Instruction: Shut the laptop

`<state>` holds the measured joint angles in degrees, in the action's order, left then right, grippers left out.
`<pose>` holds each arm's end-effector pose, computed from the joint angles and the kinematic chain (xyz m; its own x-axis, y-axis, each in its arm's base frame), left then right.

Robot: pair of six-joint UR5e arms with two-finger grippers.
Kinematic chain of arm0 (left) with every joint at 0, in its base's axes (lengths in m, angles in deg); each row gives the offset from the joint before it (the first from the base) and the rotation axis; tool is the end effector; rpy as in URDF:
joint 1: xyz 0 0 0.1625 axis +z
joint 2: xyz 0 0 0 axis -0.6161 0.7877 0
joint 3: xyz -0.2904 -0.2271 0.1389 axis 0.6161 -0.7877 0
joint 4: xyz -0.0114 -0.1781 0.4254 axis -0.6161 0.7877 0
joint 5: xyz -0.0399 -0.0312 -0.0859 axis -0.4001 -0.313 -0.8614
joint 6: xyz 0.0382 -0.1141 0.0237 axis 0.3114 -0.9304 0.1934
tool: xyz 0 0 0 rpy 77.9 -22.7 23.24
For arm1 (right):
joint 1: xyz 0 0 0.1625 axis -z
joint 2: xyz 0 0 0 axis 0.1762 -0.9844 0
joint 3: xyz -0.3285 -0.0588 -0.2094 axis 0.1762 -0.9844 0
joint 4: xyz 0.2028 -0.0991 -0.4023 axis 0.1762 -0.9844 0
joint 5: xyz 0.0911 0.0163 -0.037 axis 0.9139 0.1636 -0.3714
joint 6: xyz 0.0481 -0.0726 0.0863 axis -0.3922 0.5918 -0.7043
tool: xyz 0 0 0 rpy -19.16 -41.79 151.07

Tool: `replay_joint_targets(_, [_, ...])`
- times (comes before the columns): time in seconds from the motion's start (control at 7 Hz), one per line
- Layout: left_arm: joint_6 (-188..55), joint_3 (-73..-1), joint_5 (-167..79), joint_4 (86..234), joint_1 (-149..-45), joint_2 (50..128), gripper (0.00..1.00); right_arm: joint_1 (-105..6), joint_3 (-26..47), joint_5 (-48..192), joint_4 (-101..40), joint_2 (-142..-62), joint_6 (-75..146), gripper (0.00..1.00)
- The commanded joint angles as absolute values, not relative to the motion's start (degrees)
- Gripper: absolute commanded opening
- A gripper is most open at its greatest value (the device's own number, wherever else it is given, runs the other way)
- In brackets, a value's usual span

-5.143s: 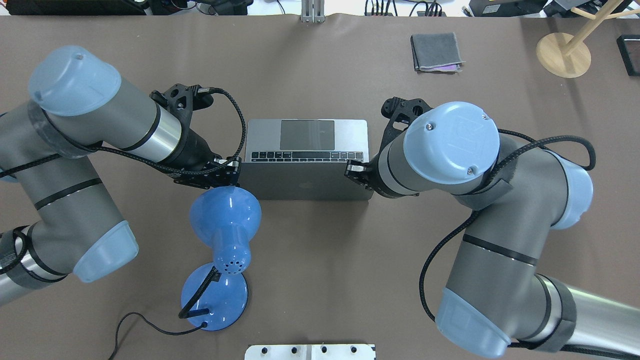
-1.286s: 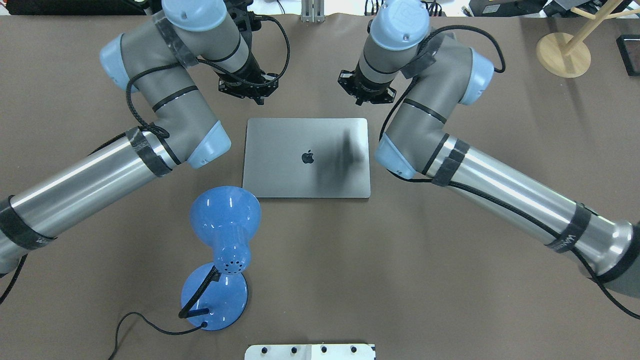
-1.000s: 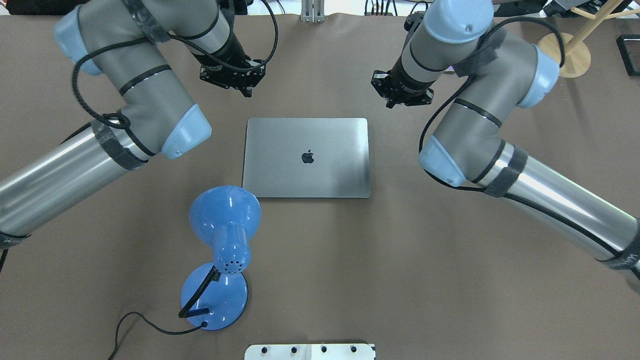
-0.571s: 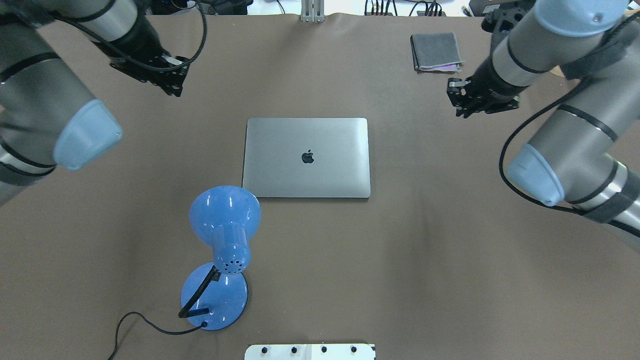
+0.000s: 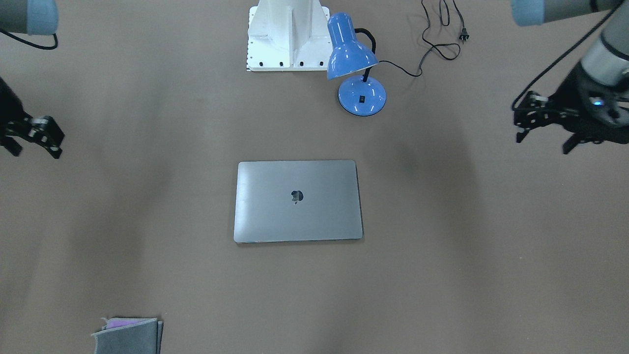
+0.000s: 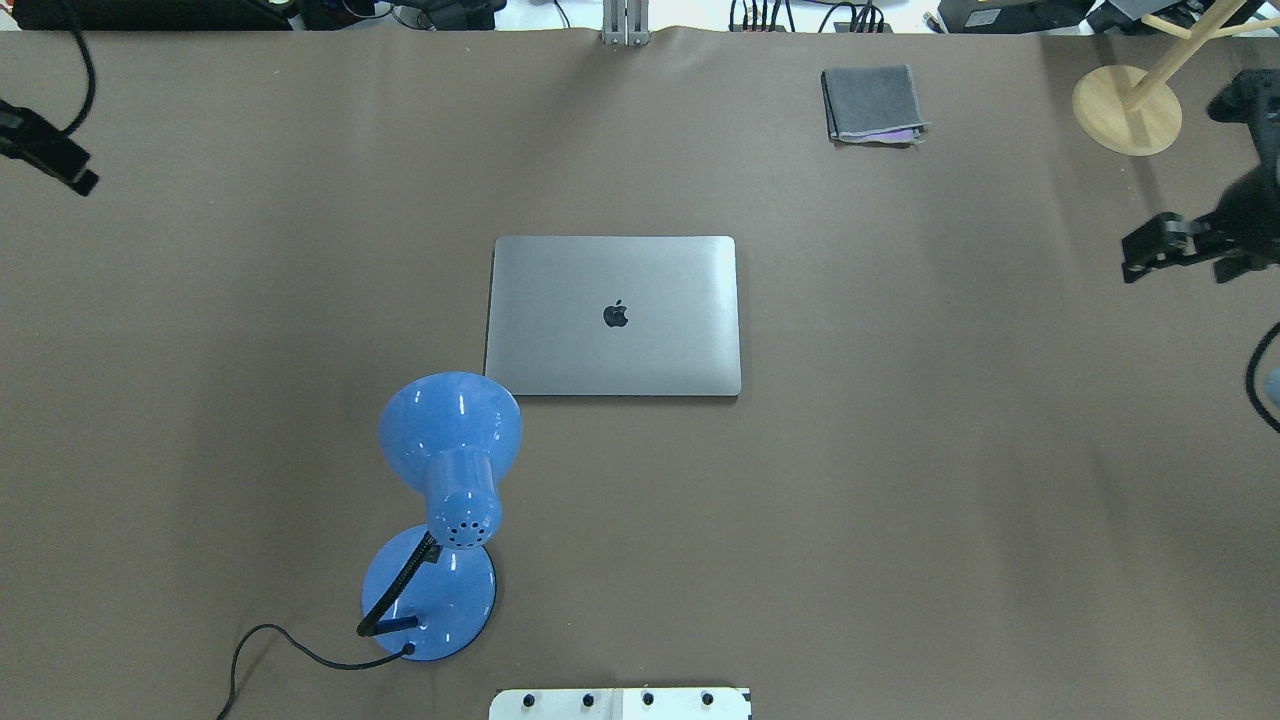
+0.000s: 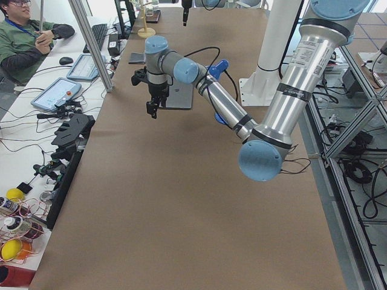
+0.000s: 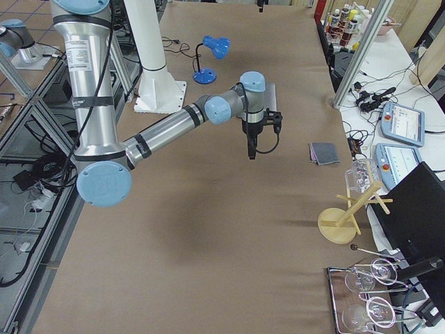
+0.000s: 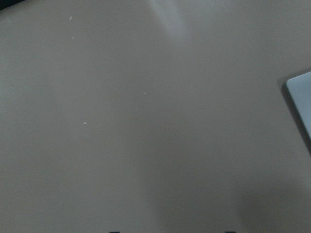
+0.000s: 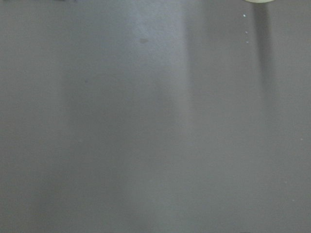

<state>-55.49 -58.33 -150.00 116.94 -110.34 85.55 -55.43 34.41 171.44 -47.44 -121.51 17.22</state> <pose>0.1221 -0.5749 0.3213 0.7039 0.3938 -0.5911 -0.2377 0.9149 0.3264 -0.1570 -0.5104 0.4092 0.7775 0.0236 0.6284 -0.0747 0.9957 0.0551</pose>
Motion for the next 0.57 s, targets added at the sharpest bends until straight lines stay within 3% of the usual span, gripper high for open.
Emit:
replay_joint_targets(0.0, [-39.4, -54.5, -155.7, 117.6, -121.0, 75.8, 0.98, -67.3, 35.0, 174.7, -47.4, -133.1, 39.3, 1.00])
replay_joint_targets(0.43, [-35.8, -51.2, -155.8, 117.6, -125.2, 70.1, 0.98, -77.6, 33.1, 176.6, -47.5, -141.5, 53.5, 1.00])
